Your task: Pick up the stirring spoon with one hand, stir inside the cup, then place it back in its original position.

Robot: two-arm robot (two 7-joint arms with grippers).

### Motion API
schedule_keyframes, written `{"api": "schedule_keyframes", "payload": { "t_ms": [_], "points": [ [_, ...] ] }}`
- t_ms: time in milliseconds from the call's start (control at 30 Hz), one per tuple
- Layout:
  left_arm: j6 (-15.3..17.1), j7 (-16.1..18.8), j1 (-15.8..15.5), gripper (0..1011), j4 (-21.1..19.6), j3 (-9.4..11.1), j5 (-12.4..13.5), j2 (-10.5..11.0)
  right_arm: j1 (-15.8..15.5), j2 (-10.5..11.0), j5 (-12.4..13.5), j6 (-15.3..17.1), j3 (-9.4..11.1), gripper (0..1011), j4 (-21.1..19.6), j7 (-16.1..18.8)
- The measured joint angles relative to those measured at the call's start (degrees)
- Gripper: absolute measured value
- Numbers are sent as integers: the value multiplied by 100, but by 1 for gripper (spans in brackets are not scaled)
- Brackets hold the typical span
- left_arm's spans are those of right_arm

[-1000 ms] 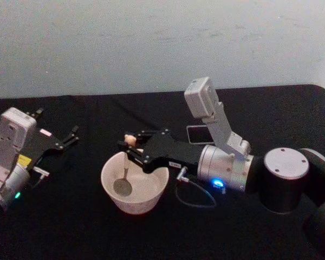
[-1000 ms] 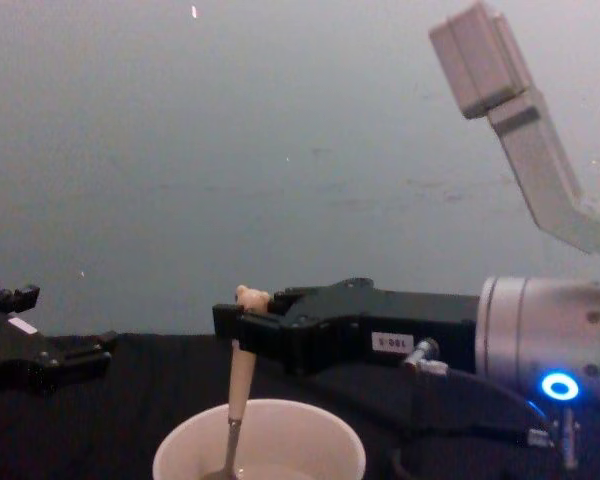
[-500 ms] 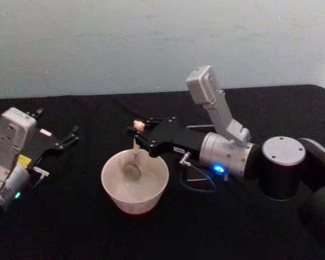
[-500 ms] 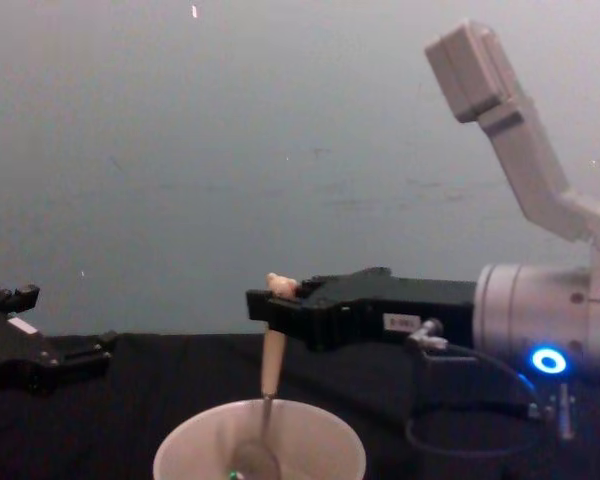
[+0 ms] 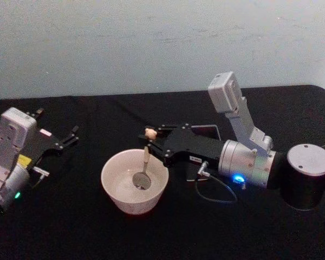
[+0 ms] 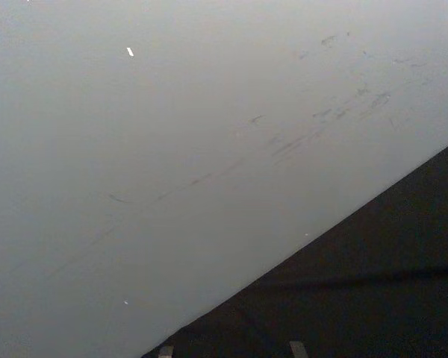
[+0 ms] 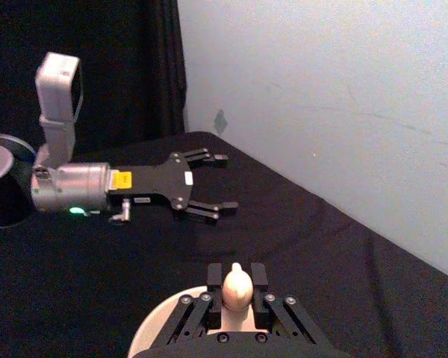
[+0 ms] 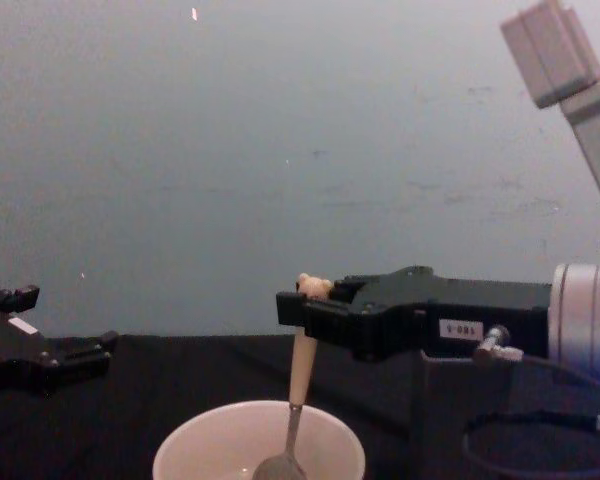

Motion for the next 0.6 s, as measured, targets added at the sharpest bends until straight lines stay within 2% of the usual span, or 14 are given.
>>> {"api": "schedule_keyframes", "payload": {
  "t_ms": [300, 600],
  "points": [
    [0, 0, 0, 1001, 0, 0, 0, 0, -40, 66, 88, 16, 17, 223, -125, -36],
    [0, 0, 0, 1001, 0, 0, 0, 0, 31, 0, 176, 104, 102, 223, -148, -232]
  ]
}}
